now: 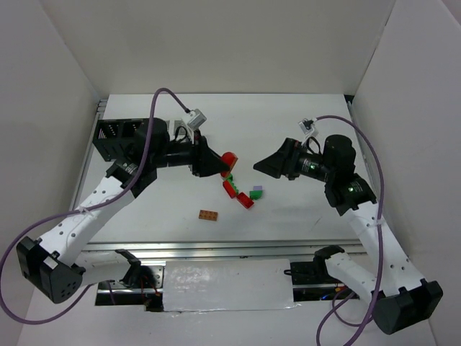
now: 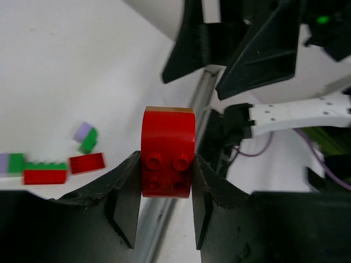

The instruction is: Sort the legos into containers by color

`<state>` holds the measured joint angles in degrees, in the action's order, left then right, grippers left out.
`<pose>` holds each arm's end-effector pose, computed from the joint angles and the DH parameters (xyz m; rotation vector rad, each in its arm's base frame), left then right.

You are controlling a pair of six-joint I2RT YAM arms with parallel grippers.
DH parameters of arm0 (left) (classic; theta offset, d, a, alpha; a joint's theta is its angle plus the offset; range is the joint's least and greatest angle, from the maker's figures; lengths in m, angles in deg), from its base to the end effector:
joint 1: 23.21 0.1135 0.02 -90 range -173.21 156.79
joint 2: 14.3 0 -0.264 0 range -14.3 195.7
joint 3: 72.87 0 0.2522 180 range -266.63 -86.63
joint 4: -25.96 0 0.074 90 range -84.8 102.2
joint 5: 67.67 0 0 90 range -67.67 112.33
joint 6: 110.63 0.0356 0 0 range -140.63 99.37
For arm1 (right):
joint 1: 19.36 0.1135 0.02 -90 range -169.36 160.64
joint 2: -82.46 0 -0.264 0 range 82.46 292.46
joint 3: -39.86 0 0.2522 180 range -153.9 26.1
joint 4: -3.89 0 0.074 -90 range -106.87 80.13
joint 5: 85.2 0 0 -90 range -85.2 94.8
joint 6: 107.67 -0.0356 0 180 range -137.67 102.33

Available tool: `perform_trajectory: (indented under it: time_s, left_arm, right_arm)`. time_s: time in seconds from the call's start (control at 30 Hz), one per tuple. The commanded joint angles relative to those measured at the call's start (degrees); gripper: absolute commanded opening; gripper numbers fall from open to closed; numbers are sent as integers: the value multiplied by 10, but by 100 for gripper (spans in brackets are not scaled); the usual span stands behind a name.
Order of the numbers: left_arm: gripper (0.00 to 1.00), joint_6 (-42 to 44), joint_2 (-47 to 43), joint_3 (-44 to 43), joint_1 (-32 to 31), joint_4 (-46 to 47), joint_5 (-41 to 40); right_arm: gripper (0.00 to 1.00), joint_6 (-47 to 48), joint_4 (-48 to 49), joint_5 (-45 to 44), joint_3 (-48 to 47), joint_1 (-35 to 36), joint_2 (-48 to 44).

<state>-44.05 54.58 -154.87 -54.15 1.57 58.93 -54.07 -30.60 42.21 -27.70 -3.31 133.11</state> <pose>0.2216 -0.1576 0.3970 0.6174 1.7992 -1.2280 0.1780 0.0737 0.3601 -0.1309 1.9991 1.2198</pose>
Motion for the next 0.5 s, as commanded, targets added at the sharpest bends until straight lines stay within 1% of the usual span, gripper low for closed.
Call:
perform_trajectory:
  time_s: [0.0, 0.03, 0.1, 0.13, 0.17, 0.23, 0.3, 0.33, 0.37, 0.4, 0.43, 0.47]
  left_arm:
    - [0, -123, -21, 36, 0, 140, 123]
    - [0, -161, -29, 48, -1, 163, 131]
    - [0, -197, -31, 52, -1, 210, 146]
    - [0, -208, -31, 57, -1, 224, 152]
    - [0, -217, -31, 58, -1, 236, 156]
    - [0, -251, -32, 62, 0, 278, 167]
    - [0, -274, -34, 64, 0, 300, 175]
    - [0, -276, -36, 62, -1, 308, 175]
    - [0, -273, -36, 58, 0, 300, 174]
    - [0, -273, -36, 58, -1, 300, 174]
    - [0, -274, -36, 59, -1, 302, 176]
    - [0, -276, -38, 60, 0, 304, 177]
  right_arm:
    - [94, -78, 236, 117, 5, 20, 18]
    - [94, -95, 282, 128, 3, 39, 28]
    - [92, -102, 316, 139, -6, 63, 51]
    - [91, -100, 336, 139, -10, 90, 56]
    - [88, -99, 349, 138, -13, 100, 66]
    - [86, -97, 358, 123, -18, 123, 75]
    - [83, -102, 365, 117, -20, 131, 88]
    - [81, -108, 385, 115, -17, 134, 91]
    - [80, -119, 409, 114, -10, 135, 93]
    - [78, -124, 409, 114, -5, 137, 92]
    - [75, -128, 431, 110, -2, 137, 90]
    - [69, -131, 440, 108, 3, 136, 88]
